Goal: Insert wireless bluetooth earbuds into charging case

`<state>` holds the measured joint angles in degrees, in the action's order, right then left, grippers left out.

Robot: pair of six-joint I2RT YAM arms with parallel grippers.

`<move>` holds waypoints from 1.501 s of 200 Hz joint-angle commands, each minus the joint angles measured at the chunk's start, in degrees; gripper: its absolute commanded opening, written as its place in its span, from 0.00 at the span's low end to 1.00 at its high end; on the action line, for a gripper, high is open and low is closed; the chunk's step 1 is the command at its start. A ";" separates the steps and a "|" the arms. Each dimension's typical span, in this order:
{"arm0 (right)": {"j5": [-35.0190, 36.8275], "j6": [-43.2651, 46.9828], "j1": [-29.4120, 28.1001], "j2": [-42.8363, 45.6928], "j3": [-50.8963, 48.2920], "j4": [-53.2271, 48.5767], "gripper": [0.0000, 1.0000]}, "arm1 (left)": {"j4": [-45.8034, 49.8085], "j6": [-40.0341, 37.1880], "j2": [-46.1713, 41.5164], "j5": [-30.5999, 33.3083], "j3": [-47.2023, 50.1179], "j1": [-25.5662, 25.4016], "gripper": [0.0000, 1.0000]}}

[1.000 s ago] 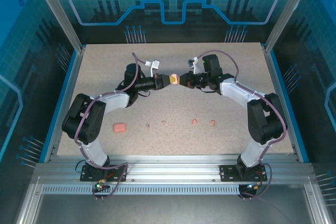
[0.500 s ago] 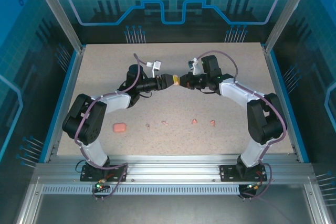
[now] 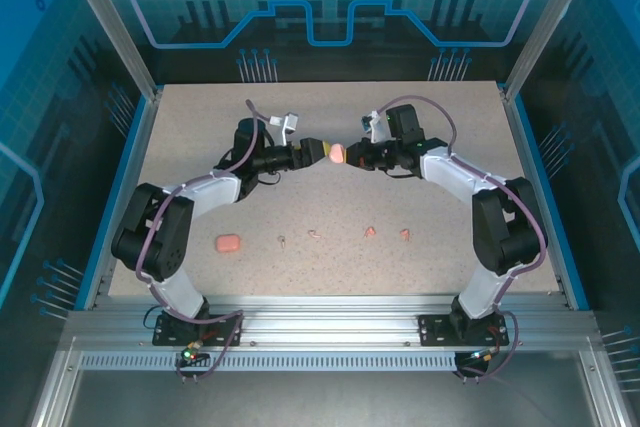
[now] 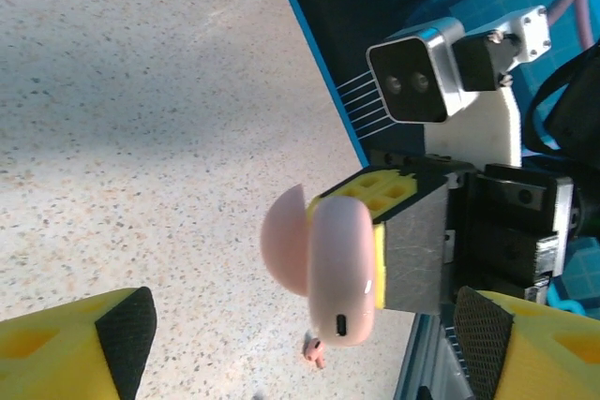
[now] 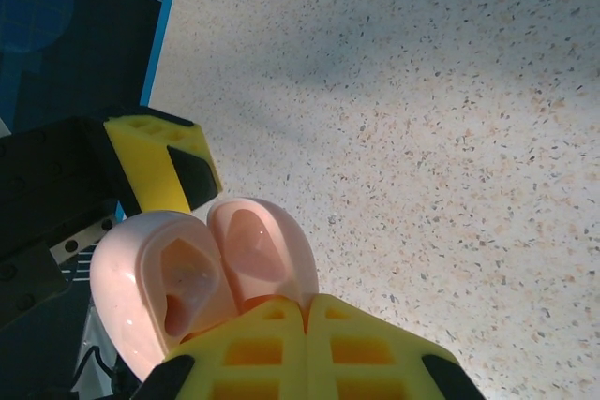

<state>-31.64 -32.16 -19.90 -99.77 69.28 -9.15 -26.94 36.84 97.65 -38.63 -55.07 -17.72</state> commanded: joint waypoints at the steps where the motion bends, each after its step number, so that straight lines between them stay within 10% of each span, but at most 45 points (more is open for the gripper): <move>1: 0.61 4.13 1.21 1.12 2.17 -4.16 0.00 | 7.05 -5.77 -2.25 -1.26 -3.63 0.65 0.91; 300: 5.53 17.11 2.56 2.21 5.76 -14.76 0.00 | 45.04 -28.14 7.76 -9.07 -26.08 1.73 0.99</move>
<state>-26.30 -16.38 -18.06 -99.09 74.61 -22.74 14.90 10.37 103.79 -45.25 -78.48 -16.23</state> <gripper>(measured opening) 0.046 0.986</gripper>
